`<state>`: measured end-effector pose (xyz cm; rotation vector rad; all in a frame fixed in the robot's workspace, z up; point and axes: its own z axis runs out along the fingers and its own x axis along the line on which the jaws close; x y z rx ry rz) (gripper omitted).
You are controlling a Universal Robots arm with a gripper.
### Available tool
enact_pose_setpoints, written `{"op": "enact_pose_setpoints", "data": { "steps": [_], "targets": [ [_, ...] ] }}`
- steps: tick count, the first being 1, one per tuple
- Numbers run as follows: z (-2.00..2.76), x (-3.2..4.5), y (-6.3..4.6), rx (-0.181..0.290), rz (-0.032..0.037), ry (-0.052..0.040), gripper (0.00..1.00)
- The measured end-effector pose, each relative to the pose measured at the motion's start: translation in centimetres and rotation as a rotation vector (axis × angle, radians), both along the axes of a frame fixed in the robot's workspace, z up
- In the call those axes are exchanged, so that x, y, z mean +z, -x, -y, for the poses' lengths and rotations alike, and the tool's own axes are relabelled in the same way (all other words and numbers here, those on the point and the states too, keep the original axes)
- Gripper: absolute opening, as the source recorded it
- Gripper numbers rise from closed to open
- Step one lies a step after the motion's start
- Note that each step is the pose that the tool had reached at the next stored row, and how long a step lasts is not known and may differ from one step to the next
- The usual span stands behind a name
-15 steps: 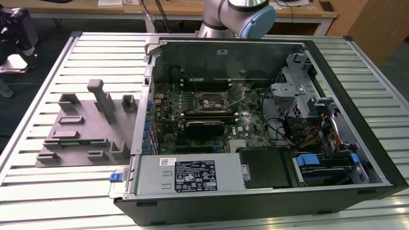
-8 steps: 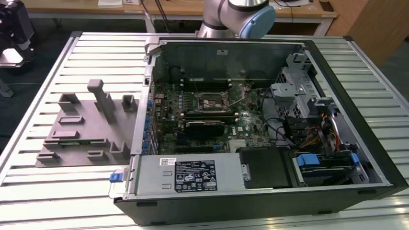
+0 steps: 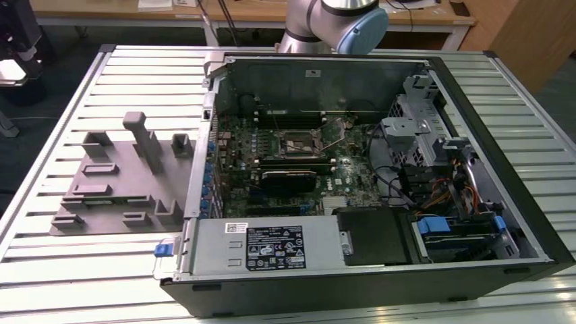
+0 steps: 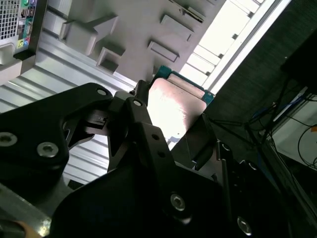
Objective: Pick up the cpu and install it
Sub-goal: 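Pick up the cpu and move it towards the insertion slot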
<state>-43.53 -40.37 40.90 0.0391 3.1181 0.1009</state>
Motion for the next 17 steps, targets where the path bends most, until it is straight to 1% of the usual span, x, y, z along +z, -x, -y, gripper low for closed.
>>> {"op": "enact_pose_setpoints", "data": {
  "steps": [10, 17],
  "targets": [
    [-0.03, 1.48, 0.0, 0.0, 0.0, 0.0, 0.55],
    [-0.04, 2.66, 0.0, 0.0, 0.0, 0.0, 0.55]
  ]
}}
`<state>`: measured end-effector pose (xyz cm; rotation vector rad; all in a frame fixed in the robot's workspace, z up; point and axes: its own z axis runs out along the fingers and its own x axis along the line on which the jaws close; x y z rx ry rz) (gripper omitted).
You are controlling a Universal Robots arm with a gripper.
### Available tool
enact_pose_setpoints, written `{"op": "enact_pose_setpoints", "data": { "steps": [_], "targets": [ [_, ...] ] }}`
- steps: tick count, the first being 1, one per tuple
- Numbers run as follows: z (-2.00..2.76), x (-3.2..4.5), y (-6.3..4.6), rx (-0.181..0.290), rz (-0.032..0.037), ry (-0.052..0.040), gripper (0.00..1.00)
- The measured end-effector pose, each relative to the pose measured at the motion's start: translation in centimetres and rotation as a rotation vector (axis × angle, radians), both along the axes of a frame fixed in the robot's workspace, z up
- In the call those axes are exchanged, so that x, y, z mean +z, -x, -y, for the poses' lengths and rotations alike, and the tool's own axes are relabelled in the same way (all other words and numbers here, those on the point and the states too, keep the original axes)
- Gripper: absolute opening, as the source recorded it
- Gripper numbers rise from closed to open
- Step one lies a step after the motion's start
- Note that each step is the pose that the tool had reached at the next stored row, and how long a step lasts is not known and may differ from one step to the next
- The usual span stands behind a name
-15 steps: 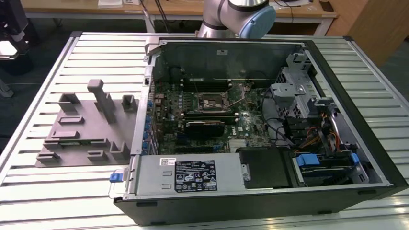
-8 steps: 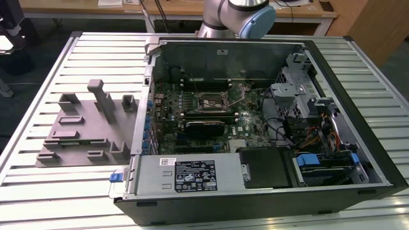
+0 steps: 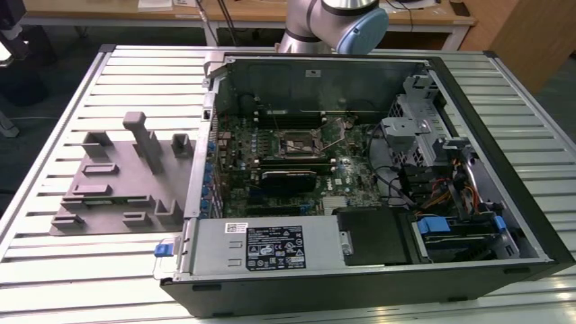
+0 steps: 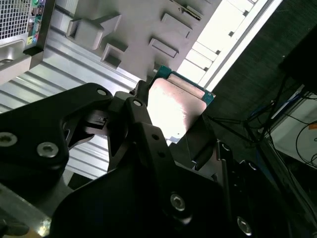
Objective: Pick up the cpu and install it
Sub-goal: 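Pick up the cpu and move it towards the insertion slot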
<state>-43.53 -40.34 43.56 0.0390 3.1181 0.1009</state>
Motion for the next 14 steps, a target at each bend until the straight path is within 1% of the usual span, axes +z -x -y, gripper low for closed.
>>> {"op": "enact_pose_setpoints", "data": {
  "steps": [3, 8, 14],
  "targets": [
    [0.0, 0.33, 0.0, 0.0, 0.0001, 0.0, 0.55],
    [-0.01, 0.34, -0.01, 0.0, 0.0, 0.0, 0.55],
    [0.0, 0.34, -0.69, 0.0, 0.0, 0.0, 0.55]
  ]
}}
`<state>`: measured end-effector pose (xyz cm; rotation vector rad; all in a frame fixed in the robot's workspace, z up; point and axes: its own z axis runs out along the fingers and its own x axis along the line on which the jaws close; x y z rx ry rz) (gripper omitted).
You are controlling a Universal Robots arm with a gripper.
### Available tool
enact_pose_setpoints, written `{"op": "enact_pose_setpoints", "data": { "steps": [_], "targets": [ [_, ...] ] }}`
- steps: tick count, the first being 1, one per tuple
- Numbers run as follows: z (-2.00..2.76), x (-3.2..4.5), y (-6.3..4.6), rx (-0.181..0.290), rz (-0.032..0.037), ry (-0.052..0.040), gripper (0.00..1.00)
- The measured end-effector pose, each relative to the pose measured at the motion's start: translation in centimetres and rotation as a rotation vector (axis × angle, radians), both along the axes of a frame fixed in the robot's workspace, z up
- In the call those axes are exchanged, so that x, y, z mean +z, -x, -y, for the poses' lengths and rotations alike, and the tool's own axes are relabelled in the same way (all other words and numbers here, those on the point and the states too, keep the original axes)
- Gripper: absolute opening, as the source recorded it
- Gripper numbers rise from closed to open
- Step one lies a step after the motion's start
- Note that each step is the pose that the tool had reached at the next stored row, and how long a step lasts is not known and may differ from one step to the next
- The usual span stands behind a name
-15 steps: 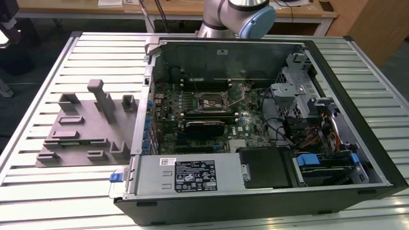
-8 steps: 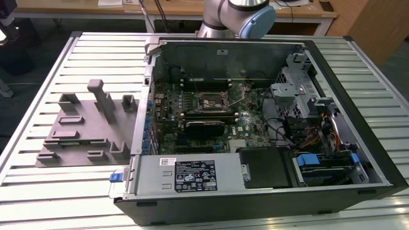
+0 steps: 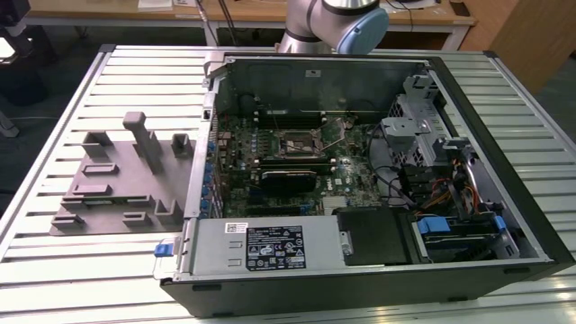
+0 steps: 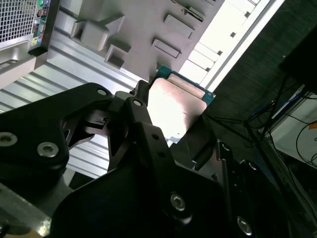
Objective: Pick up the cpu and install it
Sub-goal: 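Pick up the cpu and move it towards the insertion slot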
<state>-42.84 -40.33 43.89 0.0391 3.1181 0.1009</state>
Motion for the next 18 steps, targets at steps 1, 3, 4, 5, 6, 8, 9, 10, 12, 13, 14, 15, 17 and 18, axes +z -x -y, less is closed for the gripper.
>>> {"op": "enact_pose_setpoints", "data": {
  "steps": [1, 3, 4, 5, 6, 8, 9, 10, 12, 13, 14, 15, 17, 18],
  "targets": [
    [0.0, 0.0, -0.2, 0.0, -0.0001, 0.0001, 0.55],
    [0.0, 0.01, -0.5, 0.0, -0.0001, 0.0001, 0.55],
    [0.0, 0.0, -0.6, 0.0, -0.0001, 0.0, 0.55],
    [0.0, 0.0, -0.8, 0.0, 0.0, 0.0, 0.55],
    [0.0, 0.0, -0.9, 0.0, 0.0, 0.0, 0.55],
    [0.0, 0.0, -1.3, 0.0, 0.0, 0.0001, 0.55],
    [0.0, 0.0, -1.5, 0.0, 0.0, 0.0, 0.55],
    [0.0, 0.0, -1.6, 0.0, -0.0001, 0.0, 0.55],
    [0.0, 0.0, -2.0, 0.0, -0.0001, 0.0001, 0.55],
    [0.0, 0.0, -2.2, 0.0, 0.0, 0.0, 0.55],
    [0.0, 0.0, -2.4, 0.0, 0.0, 0.0, 0.55],
    [0.0, 0.0, -2.6, 0.0, 0.0, 0.0, 0.55],
    [0.0, 0.0, -3.0, 0.0, 0.0, 0.0, 0.55],
    [0.0, 0.0, -3.2, 0.0, -0.0001, 0.0001, 0.55]
  ]
}}
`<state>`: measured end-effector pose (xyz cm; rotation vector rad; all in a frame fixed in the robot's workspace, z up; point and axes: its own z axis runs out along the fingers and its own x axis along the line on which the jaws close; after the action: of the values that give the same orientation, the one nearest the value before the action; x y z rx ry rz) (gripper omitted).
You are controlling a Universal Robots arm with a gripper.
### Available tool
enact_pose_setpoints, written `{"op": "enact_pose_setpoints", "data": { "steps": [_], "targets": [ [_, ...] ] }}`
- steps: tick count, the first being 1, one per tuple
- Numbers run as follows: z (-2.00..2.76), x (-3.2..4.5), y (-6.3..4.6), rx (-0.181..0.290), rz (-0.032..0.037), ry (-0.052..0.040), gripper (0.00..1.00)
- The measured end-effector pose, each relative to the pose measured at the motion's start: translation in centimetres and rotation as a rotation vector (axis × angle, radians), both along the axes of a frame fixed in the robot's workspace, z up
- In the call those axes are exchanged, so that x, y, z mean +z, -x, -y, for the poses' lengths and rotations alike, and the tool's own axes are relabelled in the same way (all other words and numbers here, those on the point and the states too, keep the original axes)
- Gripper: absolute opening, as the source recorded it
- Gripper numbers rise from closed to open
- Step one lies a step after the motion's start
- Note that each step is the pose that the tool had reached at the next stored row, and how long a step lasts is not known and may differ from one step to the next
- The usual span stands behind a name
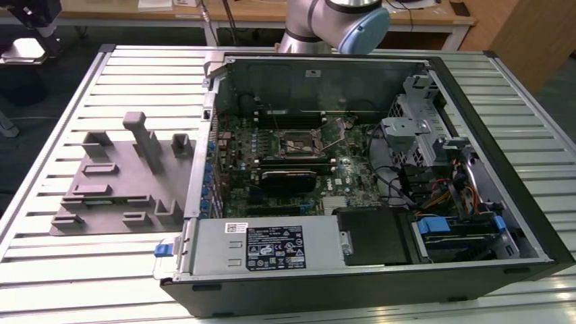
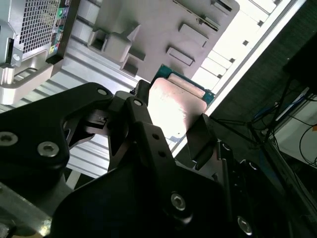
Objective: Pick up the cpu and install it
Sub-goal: 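Pick up the cpu and move it towards the insertion slot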
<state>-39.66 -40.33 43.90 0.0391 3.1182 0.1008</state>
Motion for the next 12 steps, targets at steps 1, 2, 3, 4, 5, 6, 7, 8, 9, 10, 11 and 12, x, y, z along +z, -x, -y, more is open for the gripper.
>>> {"op": "enact_pose_setpoints", "data": {
  "steps": [1, 2, 3, 4, 5, 6, 7, 8, 9, 10, 11, 12],
  "targets": [
    [0.0, 0.0, -0.2, 0.0, 0.0, 0.0, 0.55],
    [0.0, 0.0, -0.4, 0.0, 0.0, 0.0, 0.55],
    [0.0, -0.01, -0.6, 0.0, 0.0001, -0.0001, 0.55],
    [0.0, -0.01, -0.8, 0.0, 0.0001, -0.0001, 0.55],
    [0.0, 0.0, -1.0, 0.0, 0.0001, 0.0, 0.55],
    [0.0, 0.0, -1.2, 0.0, 0.0, 0.0, 0.55],
    [0.0, 0.0, -1.4, 0.0, 0.0, -0.0001, 0.55],
    [0.0, 0.0, -1.6, 0.0, 0.0, 0.0, 0.55],
    [0.0, 0.0, -1.8, 0.0, 0.0, 0.0, 0.55],
    [0.0, 0.0, -2.0, 0.0, 0.0, 0.0, 0.55],
    [0.0, -0.01, -2.2, 0.0, 0.0001, -0.0001, 0.55],
    [0.0, -0.01, -2.4, 0.0, 0.0001, -0.0001, 0.55]
  ]
}}
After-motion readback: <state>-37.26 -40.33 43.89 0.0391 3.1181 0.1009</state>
